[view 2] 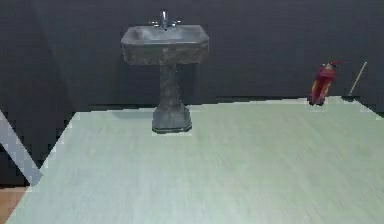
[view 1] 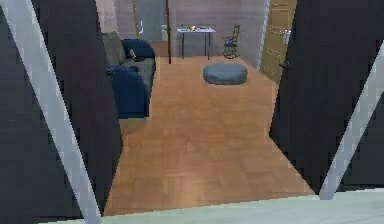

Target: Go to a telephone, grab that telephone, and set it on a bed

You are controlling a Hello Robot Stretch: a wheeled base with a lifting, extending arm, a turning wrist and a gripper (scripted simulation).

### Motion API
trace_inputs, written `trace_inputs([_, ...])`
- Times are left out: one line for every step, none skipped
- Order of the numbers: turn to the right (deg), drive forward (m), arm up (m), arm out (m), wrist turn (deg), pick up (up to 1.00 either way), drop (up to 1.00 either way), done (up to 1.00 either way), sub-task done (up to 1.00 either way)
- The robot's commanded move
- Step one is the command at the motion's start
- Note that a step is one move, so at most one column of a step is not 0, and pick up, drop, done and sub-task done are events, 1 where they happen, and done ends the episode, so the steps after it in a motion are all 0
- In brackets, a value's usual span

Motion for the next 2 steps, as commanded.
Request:
trace_inputs([0.0, 1.0, 0.0, 0.0, 0.0, 0.0, 0.0, 0.0, 0.0])
trace_inputs([0.0, 1.0, 0.0, 0.0, 0.0, 0.0, 0.0, 0.0, 0.0])
